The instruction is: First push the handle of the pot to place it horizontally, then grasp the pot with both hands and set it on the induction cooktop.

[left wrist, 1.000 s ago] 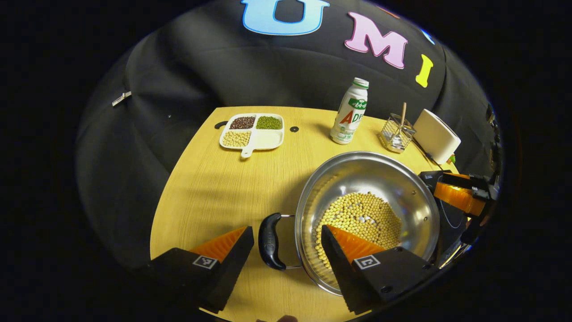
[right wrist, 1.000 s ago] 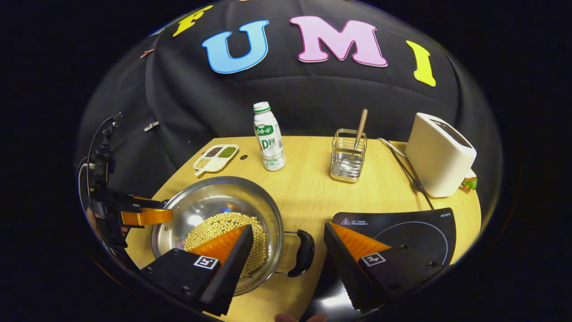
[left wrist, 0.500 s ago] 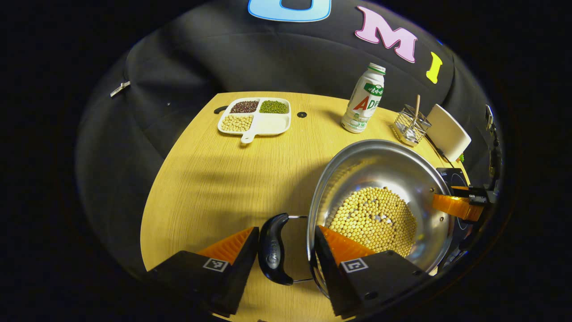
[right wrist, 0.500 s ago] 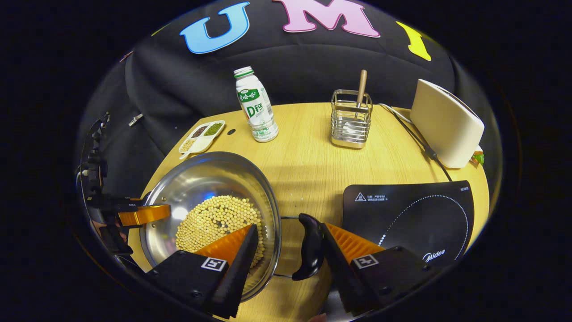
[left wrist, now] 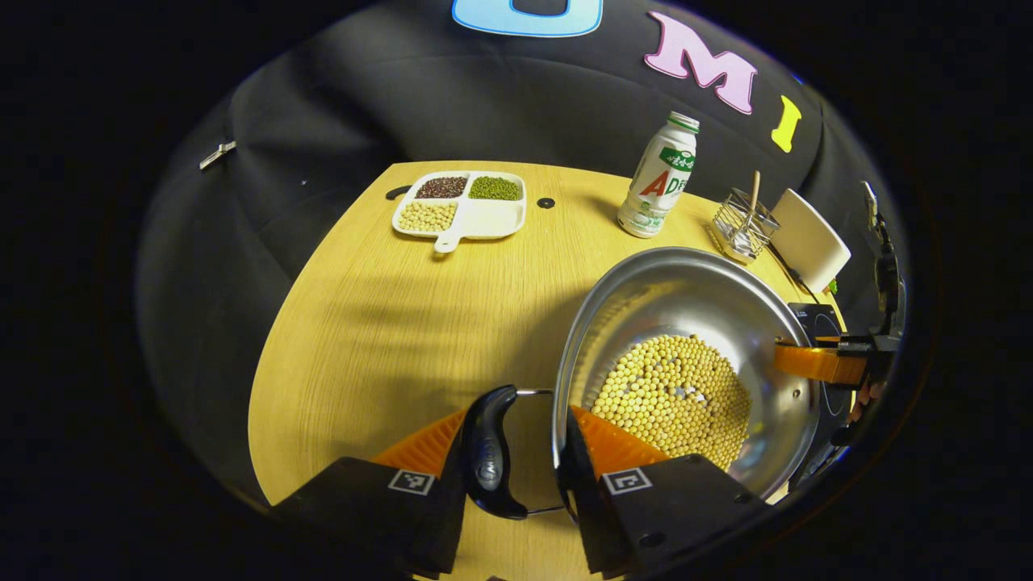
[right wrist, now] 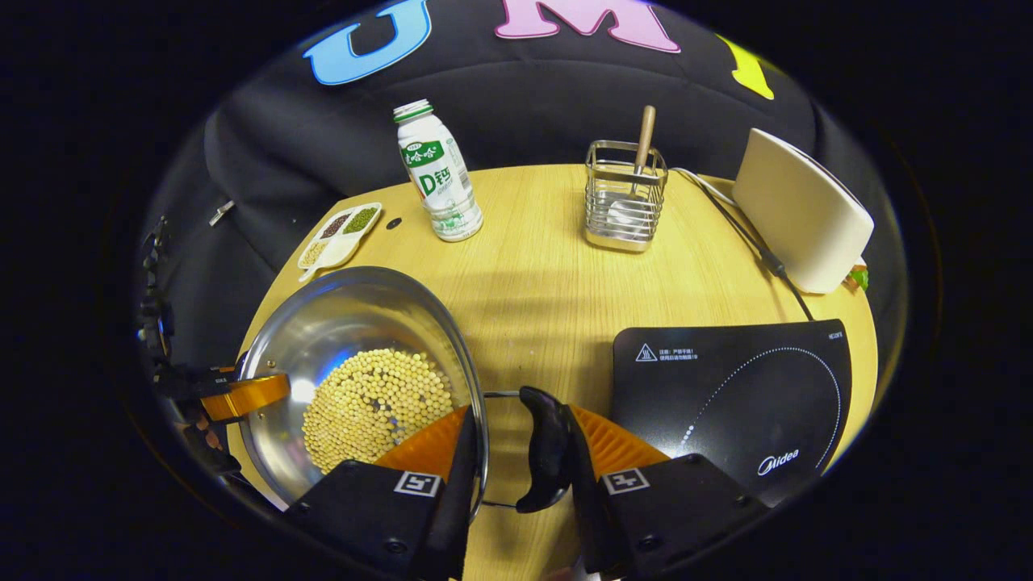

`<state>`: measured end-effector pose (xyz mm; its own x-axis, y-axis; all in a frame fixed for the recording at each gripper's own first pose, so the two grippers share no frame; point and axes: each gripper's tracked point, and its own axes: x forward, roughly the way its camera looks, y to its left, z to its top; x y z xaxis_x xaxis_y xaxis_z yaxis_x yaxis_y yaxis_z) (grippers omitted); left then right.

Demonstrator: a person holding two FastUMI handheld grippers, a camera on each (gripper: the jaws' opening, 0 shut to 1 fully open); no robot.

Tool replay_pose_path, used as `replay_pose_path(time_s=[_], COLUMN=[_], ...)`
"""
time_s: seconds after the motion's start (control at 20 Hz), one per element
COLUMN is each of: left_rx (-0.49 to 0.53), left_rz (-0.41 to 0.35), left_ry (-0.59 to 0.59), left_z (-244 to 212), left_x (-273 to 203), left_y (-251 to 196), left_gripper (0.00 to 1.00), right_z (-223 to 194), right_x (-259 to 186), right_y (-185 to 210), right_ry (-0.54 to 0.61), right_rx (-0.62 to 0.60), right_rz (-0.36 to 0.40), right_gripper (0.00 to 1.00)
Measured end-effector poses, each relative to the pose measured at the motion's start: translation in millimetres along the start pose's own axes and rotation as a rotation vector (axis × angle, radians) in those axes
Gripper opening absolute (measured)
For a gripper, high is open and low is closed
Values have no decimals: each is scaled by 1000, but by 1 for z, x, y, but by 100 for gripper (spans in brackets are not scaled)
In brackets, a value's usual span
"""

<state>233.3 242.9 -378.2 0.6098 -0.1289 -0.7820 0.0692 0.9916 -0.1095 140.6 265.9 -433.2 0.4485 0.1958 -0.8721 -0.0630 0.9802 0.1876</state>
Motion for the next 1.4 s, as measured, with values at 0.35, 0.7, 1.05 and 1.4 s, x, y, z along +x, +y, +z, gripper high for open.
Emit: replay_pose_path(time_s=[0.35, 0.7, 1.05, 1.4], left_rx=[-31, -44, -19, 40], left_rz=[35, 54, 6, -47], left_ry=[5, 12, -9, 2], left_z=[-6, -16, -6, 0], left_x=[-63, -137, -140, -120], left_y=[-12, -89, -183, -255], left_gripper=[59, 57, 58, 58], right_z=[-3, -6, 5, 0], right_x=[-60, -145, -187, -200], right_y=[4, -53, -142, -214], right_ry=[29, 36, 8, 3], right_rx=[-1, 0, 21, 72], right_rz=[37, 59, 16, -28], right_gripper=[53, 53, 53, 53])
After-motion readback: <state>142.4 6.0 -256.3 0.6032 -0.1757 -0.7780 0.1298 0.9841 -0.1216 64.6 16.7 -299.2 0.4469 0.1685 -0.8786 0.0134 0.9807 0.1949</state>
